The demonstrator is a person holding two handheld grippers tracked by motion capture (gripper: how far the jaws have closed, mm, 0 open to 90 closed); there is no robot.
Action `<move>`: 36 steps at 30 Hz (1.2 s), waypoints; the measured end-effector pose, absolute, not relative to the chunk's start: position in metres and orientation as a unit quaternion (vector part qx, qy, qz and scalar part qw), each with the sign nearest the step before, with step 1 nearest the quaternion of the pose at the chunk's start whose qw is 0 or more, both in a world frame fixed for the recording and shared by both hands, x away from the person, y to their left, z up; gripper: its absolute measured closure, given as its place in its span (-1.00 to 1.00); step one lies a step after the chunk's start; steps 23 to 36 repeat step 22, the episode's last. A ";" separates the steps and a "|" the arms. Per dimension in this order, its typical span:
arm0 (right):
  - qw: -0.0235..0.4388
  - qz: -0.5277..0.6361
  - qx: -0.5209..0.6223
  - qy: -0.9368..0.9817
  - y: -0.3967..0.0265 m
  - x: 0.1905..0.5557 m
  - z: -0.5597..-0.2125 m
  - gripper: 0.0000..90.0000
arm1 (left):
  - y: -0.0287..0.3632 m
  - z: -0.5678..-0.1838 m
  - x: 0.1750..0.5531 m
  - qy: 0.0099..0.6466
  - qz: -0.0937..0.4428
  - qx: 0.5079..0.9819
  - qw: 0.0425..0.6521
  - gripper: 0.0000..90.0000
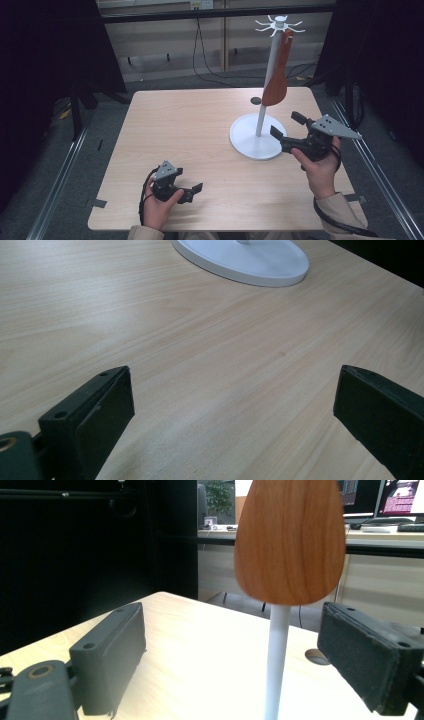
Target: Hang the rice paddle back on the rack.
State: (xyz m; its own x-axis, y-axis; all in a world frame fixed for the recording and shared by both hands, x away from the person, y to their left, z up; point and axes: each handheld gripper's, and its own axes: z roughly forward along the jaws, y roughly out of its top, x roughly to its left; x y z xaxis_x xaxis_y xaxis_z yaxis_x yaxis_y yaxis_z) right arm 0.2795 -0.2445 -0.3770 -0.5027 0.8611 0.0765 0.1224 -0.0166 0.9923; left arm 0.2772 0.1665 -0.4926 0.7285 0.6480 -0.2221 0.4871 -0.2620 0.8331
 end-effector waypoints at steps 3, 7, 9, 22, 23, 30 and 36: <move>0.307 0.595 0.391 0.632 -0.243 0.278 -0.382 -0.74 | 0.167 -0.493 0.277 0.359 0.082 0.791 0.488 -0.94; 0.303 0.593 0.394 0.634 -0.242 0.276 -0.385 -0.74 | 0.166 -0.493 0.277 0.360 0.083 0.790 0.489 -0.94; 0.300 0.593 0.391 0.637 -0.242 0.276 -0.388 -0.74 | 0.166 -0.493 0.277 0.360 0.082 0.790 0.489 -0.94; 0.291 0.583 0.384 0.654 -0.240 0.269 -0.409 -0.75 | 0.165 -0.492 0.277 0.362 0.087 0.788 0.490 -0.94; 0.291 0.583 0.384 0.654 -0.240 0.269 -0.409 -0.75 | 0.165 -0.492 0.277 0.362 0.087 0.788 0.490 -0.94; 0.291 0.583 0.384 0.654 -0.240 0.269 -0.409 -0.75 | 0.165 -0.492 0.277 0.362 0.087 0.788 0.490 -0.94; 0.291 0.583 0.384 0.654 -0.240 0.269 -0.409 -0.75 | 0.165 -0.492 0.277 0.362 0.087 0.788 0.490 -0.94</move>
